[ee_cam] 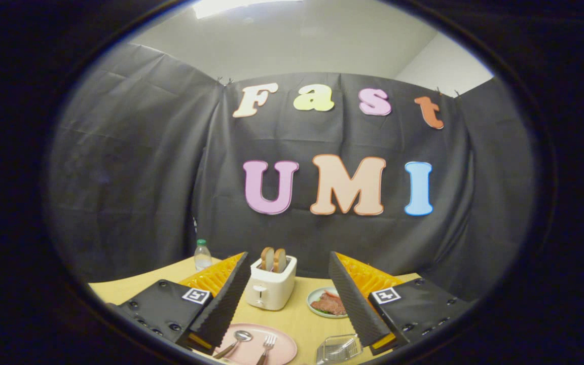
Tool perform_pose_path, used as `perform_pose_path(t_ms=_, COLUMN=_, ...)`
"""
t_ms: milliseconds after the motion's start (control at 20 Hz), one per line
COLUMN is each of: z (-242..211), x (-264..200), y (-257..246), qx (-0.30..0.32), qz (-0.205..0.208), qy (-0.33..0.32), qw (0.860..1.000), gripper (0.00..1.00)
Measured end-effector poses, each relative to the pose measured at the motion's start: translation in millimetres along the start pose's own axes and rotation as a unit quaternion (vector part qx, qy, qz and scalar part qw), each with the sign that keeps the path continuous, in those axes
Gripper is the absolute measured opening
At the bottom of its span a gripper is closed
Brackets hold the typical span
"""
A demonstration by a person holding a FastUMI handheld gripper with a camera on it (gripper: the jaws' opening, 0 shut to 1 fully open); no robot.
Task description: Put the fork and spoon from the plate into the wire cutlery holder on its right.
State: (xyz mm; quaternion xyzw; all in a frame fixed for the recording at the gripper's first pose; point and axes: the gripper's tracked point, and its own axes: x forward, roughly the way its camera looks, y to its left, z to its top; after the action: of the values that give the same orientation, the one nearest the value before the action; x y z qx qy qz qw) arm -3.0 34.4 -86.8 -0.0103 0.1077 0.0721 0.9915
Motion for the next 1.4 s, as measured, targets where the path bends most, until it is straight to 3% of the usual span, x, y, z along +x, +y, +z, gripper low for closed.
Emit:
perform_pose_path(t_ms=600, z=-118, x=1, y=25, qx=0.007, qz=0.05, qy=0.147, qw=0.988, gripper=0.99)
perform_pose_path(t_ms=1400, z=-256, x=-11, y=37, qx=-0.022, qz=0.071, qy=0.298, qw=0.952, gripper=0.98)
